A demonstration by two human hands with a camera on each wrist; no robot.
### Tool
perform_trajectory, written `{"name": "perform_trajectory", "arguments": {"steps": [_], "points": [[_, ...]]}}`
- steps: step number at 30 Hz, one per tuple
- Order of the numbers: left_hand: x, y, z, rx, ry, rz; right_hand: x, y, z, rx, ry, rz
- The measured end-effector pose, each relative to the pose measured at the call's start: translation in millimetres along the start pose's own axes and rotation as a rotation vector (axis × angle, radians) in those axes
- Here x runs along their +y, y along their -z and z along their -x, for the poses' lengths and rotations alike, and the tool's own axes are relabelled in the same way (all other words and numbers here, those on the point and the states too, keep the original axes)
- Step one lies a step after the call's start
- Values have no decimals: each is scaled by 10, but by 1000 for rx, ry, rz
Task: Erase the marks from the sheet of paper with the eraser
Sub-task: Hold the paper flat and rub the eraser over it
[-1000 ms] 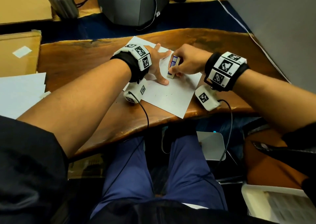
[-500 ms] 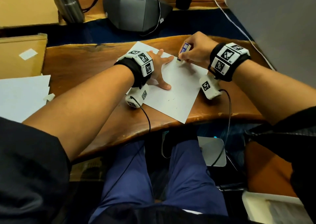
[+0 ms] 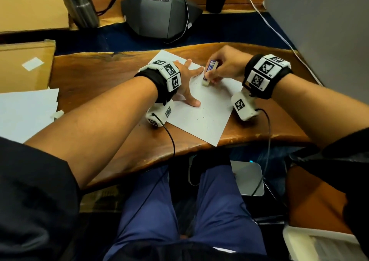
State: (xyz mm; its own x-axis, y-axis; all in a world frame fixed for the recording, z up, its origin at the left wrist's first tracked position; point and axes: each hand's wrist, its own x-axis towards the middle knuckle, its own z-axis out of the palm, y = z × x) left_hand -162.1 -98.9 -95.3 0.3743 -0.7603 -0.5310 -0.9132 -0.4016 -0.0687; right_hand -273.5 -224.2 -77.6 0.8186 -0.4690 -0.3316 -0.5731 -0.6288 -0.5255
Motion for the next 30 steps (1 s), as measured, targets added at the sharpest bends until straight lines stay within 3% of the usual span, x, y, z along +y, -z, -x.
{"name": "perform_trajectory", "arguments": {"steps": [2,3,11,13,16,18,24,30], "points": [[-3,-1,1,4,-5,-13,-13,-80,87,-161,44,-15],[-5,0,-1,5,-6,-13,-13,-98,84,-169,51,-10],[-1,-5,14,3,-11,-3,-6,134,-197,190,-42,82],[-1,-14,19,16,-13,-3,-21,94,-171,123,-24,90],[-18,-21,12,18,-12,3,-37,-10,-107,-123,21,77],[-13,-23,1,22,-11,1,-8,1,-118,-117,31,44],[-3,-31,38,30,4,1,-27,144,-296,119,-18,86],[-18,-32,33,22,-4,27,-125,-18,-245,-86,63,55]]}}
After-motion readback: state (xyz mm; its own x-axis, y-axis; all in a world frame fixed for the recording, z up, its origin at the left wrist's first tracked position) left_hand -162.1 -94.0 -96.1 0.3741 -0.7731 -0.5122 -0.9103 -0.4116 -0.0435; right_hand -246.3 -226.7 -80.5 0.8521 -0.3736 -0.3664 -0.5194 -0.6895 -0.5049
